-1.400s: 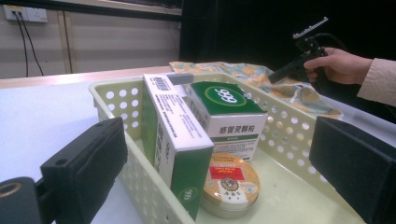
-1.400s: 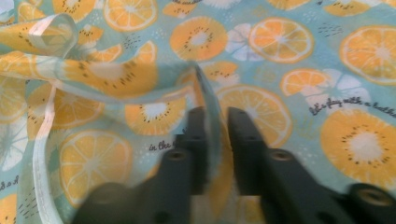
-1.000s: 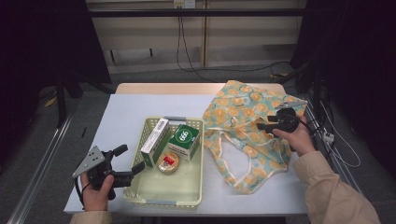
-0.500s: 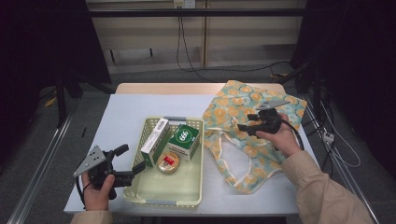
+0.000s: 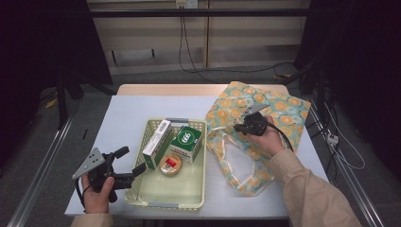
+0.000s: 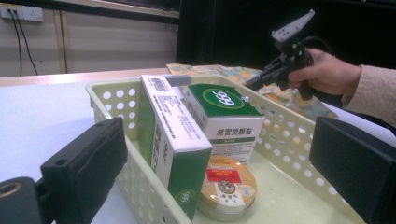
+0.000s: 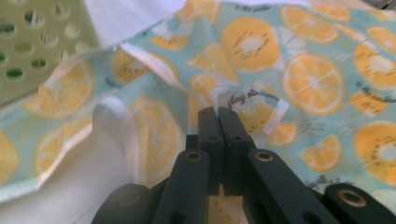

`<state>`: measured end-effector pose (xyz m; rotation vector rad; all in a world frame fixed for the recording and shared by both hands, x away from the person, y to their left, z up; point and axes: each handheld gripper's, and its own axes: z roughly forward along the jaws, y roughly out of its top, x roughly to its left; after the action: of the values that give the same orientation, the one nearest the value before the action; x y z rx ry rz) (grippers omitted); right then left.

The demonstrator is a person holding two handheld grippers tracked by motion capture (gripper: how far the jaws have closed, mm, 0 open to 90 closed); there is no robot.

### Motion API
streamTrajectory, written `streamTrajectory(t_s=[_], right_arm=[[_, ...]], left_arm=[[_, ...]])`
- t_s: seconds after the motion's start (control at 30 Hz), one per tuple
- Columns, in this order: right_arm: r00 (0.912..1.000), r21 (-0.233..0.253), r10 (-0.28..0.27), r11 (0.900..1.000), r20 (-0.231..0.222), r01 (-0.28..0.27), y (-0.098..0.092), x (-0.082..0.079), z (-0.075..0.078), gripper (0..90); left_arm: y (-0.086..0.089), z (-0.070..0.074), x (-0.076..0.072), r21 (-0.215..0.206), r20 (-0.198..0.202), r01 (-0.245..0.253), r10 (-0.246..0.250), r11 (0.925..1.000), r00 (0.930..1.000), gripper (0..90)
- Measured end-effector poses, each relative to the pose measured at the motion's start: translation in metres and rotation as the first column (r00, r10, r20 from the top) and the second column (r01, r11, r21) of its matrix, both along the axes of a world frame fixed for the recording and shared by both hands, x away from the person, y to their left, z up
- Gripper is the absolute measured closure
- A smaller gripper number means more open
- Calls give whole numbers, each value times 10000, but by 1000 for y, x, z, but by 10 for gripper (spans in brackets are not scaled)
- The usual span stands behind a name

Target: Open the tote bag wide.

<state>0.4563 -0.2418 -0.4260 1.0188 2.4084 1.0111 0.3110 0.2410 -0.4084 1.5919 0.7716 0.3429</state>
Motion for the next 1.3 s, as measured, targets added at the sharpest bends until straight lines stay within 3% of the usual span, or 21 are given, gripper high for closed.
streamTrajectory(t_s=[0.07,0.23,0.33,0.47,0.57,0.67,0.7,0.8,0.97,1.03,1.13,1.3], right_arm=[[9999,404,-157,9991,70,154,-3,6,8,900],[9969,823,-759,9938,194,741,-9,30,19,900],[9955,919,-928,9916,173,909,-7,44,17,900],[9932,684,-1156,9911,127,1144,-4,59,6,890],[9884,625,-1520,9864,-56,1521,-7,67,-7,786],[9857,697,-1649,9835,-337,1669,-8,67,-12,583],[9873,630,-1569,9854,-265,1583,-8,65,-11,571],[9905,820,-1376,9872,30,1369,-10,55,-3,419],[9924,1437,-1211,9820,-211,1229,-19,28,18,271],[9933,1612,-1139,9801,-185,1154,-23,11,25,259],[9956,1393,-935,9860,50,919,-27,-17,32,238],[9948,1238,-1017,9872,38,1005,-43,-59,28,264]], left_arm=[[-1,0,0,38,-1,27,-27,10000,10000,40],[-4,1,1,72,10,86,-86,9999,10000,40],[-4,1,2,68,22,101,-101,9999,9999,40],[-3,-1,5,-18,-47,115,-115,9999,9999,40],[-3,-3,6,17,-102,127,-126,9999,9999,40],[-3,-3,7,-22,-109,134,-134,9999,9999,40],[-2,-3,7,-64,-98,160,-161,9999,9998,40],[-2,-3,7,-67,-100,183,-184,9998,9998,40],[-4,-2,8,-79,-88,212,-212,9997,9997,40],[-6,-1,8,-30,-64,266,-266,9996,9996,40],[-7,-2,7,-35,-69,300,-301,9995,9995,40],[-8,-1,6,-24,-46,345,-345,9994,9994,40]])
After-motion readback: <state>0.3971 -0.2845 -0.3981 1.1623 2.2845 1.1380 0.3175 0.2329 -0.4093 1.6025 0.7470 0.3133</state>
